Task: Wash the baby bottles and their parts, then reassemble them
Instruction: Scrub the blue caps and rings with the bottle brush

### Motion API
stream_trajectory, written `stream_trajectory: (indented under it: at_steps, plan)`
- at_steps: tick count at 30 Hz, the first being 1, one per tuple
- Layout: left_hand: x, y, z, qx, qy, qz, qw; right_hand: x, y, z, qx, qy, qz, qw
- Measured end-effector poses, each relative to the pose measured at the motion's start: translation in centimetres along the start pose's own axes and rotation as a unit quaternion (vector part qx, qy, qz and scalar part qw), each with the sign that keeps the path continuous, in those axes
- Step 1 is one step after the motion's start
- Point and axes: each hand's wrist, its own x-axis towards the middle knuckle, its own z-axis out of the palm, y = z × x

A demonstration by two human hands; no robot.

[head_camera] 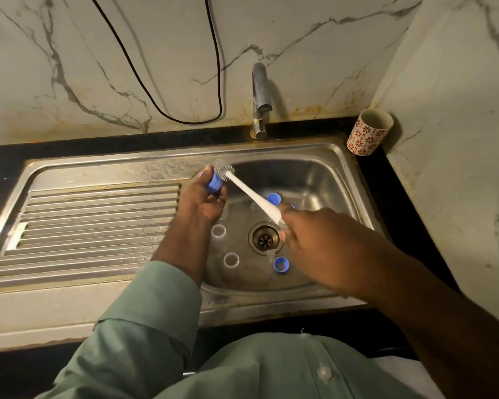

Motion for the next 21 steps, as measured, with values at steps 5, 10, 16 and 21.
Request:
stream_trajectory:
  at_steps: [5, 10, 16, 21]
  plan:
    - [-0.1, 0.0, 0.4, -0.032, 0.013, 0.009, 0.999, 0.5, 0.0, 0.2, 0.0, -0.004, 0.009, 1.0]
    - [-0.6, -0.4, 0.3, 0.013, -0.018, -0.015, 1.0, 0.4, -0.1, 0.1, 0.013, -0.004, -0.001, 1.0]
    - [-0.6, 0.4, -0.4, 0.085, 0.009, -0.042, 0.995, -0.8, 0.6, 0.3, 0.0, -0.014, 0.011, 1.0]
    - [-0.5, 0.4, -0.5, 0.011, 0.003, -0.019, 1.0, -0.9, 0.4, 0.2, 0.001, -0.029, -0.014, 0.999]
